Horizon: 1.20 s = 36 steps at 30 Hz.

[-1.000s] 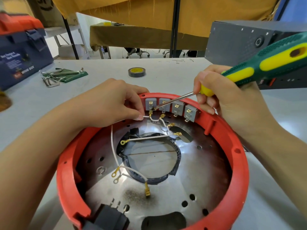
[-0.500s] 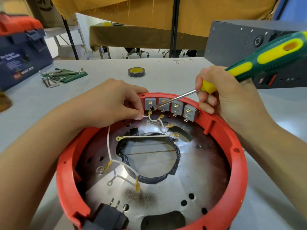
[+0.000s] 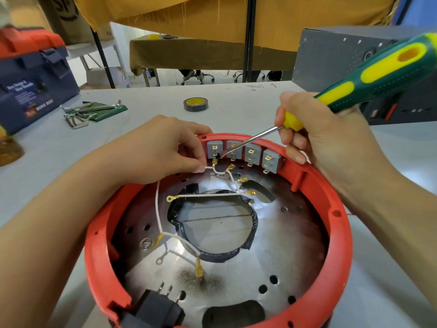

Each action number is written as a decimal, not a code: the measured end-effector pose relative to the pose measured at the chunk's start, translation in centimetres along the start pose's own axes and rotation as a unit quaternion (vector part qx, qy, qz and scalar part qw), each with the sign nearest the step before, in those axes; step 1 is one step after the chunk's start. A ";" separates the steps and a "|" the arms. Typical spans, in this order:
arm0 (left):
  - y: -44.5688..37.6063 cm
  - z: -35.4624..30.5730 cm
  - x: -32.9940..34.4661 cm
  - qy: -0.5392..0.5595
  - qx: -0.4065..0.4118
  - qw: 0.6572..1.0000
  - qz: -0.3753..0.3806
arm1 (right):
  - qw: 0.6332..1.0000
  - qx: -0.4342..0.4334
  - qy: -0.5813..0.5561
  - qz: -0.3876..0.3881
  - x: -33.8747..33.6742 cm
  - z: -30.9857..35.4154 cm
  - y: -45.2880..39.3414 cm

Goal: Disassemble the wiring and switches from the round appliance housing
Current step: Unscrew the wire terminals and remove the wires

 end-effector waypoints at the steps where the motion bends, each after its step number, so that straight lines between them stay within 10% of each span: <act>1: 0.0 0.0 0.0 0.001 0.000 1.000 0.000 | 1.000 -0.006 0.005 0.001 0.0 0.1 0.1; 36: 0.0 0.2 0.0 0.004 -0.015 1.000 0.001 | 0.997 0.036 -0.072 -0.007 -0.8 -2.0 -0.9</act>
Point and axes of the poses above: each hand's wrist, its own y-axis away from the middle knuckle, its own x-axis out of the palm, z = x × y, the point moved 9 cm from there along -y, towards the middle knuckle, and after that the axes turned 1 degree about y, right-handed, at the moved point
